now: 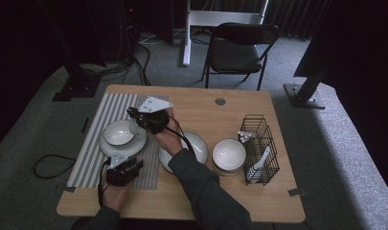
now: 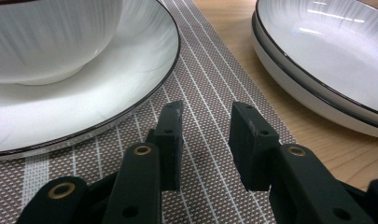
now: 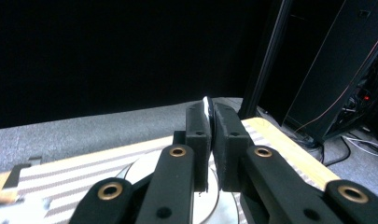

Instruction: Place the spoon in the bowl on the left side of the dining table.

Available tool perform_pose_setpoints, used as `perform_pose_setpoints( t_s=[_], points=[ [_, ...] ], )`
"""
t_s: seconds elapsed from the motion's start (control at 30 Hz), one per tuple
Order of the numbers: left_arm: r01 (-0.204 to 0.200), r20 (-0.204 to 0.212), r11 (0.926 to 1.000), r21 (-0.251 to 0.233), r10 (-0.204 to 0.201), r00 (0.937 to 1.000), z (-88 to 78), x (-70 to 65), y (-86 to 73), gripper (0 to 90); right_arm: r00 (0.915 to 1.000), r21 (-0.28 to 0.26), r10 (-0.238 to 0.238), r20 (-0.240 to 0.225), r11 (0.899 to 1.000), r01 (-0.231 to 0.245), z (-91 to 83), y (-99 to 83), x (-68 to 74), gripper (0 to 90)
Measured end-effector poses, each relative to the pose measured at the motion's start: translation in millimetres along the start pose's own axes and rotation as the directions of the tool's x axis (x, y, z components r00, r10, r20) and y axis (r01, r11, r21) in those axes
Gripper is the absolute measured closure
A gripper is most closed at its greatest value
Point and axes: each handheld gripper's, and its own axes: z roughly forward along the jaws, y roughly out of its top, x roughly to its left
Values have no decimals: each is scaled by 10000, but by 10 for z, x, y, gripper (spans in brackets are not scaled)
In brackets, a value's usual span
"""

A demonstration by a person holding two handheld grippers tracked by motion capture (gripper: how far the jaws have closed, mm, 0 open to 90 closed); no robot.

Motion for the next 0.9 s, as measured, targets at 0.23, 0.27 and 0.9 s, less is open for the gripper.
perform_pose_setpoints(
  t_s=[0.23, 0.27, 0.9],
  points=[
    [-15, -4, 10000, 5, 15, 10000, -1, 1, -8, 660, 9992, 257, 5, 395, 9997, -15, 320, -27, -8, 855],
    [-24, -2, 10000, 24, 24, 10000, -1, 3, -8, 660, 9992, 270, 53, 389, 9996, -64, 356, -39, -7, 855],
    [52, -6, 10000, -7, -52, 10000, -9, 9, -17, 660, 9994, 728, -242, 239, 9971, 224, 543, -238, 85, 855]
  ],
)
